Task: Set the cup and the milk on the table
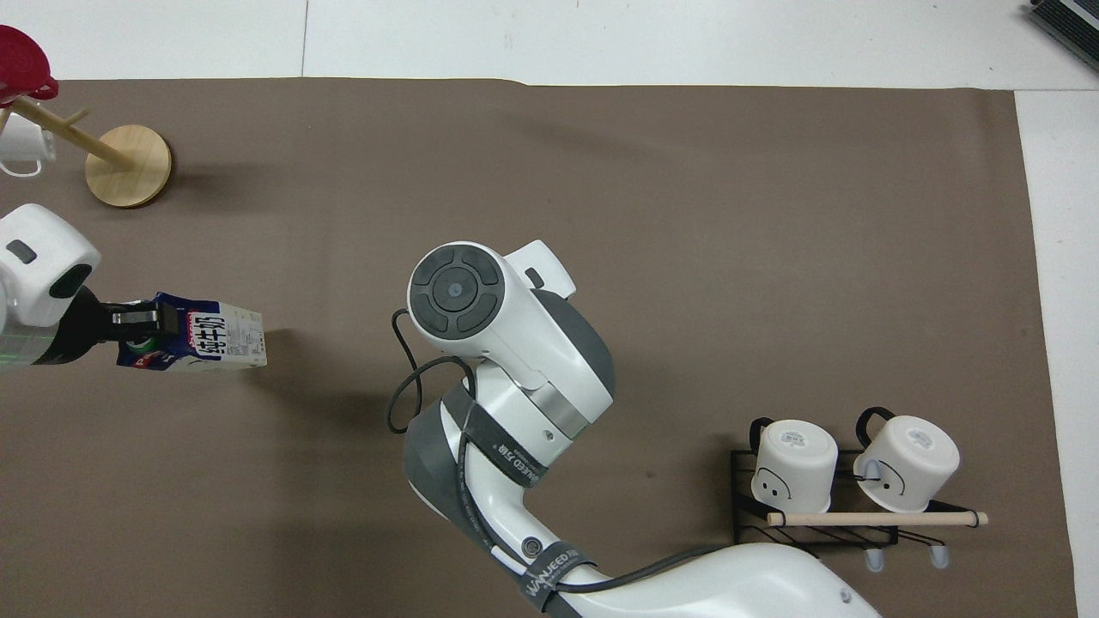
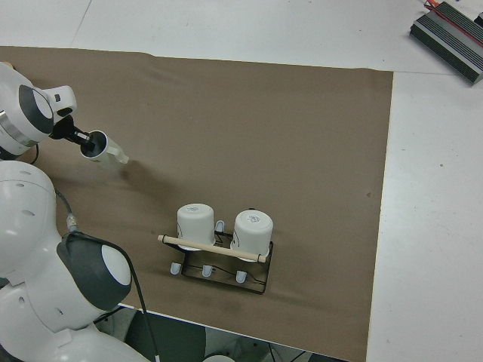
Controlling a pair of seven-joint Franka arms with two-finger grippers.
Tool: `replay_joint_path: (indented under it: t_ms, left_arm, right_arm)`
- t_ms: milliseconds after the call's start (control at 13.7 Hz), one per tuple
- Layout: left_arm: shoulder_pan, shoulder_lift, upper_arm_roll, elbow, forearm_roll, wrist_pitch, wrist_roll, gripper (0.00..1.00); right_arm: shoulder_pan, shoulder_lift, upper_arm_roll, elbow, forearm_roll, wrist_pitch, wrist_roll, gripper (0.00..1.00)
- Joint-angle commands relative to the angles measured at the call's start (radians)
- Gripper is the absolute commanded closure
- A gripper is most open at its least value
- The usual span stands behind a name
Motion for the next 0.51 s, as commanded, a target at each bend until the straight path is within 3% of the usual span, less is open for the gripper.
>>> replay_joint_path:
  t_ms: [0,437]
  left_arm:
    - [-0.013,-0.006,-0.012,0.037,0.003,-0.040,-0.056,0.54]
    - [-0.014,-0.018,-0.072,0.058,0.001,-0.088,-0.122,0.55]
  right_arm:
    - [0.000,-0.006,0.002,-0.067,-0.029,0.056,0.005,1.00]
    - [-0.005,-0.045,0.003,-0.162,-0.016,0.103,-0.047,1.00]
